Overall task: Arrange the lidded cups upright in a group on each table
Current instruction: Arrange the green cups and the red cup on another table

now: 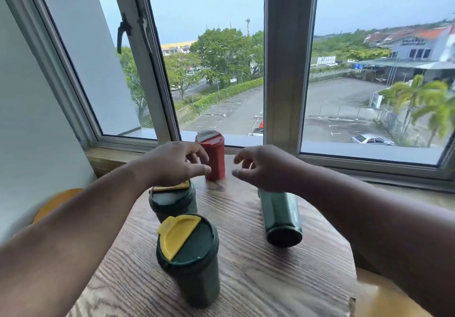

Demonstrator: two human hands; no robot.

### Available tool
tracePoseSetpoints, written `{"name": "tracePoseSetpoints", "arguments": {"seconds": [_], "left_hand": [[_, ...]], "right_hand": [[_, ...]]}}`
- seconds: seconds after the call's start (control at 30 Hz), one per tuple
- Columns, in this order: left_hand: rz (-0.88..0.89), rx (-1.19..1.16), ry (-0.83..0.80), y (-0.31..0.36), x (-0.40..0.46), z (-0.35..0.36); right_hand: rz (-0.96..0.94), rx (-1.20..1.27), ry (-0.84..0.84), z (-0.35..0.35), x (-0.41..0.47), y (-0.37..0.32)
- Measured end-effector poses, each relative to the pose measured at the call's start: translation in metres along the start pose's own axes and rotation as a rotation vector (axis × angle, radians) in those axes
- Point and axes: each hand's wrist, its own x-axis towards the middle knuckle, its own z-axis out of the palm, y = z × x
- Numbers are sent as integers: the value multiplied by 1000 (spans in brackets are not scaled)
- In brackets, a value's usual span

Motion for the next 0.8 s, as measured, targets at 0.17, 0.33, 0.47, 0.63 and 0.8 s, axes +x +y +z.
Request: {"name": "tracePoseSetpoints", "arguments": {"seconds": [0.17,0.33,0.47,0.63,0.8], "left_hand": [[77,36,-188,55,23,13],[54,276,-376,101,55,60],[-63,209,-496,115,77,93],[-131,-34,-526,118,83,102],[-88,-97,-404,114,71,91]], "right_hand": [[167,-57,64,-16,-29,72],[477,238,-73,6,-33,125],[604,592,-155,28,-37,138],[551,923,-151,37,-43,131],[450,1087,-47,27,-58,122]]}}
